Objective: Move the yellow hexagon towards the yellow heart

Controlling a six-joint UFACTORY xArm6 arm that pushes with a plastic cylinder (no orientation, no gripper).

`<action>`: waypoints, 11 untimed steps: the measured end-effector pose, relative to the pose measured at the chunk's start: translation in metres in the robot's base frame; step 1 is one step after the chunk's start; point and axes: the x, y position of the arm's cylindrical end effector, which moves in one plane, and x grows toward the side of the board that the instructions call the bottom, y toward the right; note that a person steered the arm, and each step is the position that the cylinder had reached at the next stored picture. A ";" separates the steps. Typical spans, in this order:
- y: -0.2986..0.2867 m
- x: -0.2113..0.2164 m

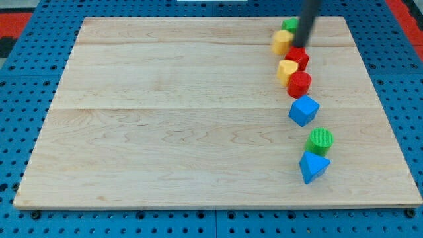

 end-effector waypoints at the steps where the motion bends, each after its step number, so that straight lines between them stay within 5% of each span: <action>1: -0.061 0.005; 4: -0.139 -0.018; 5: -0.131 -0.018; 7: -0.115 -0.083; 8: -0.048 -0.065; 9: -0.052 -0.010; 10: -0.076 -0.047; 11: -0.107 -0.023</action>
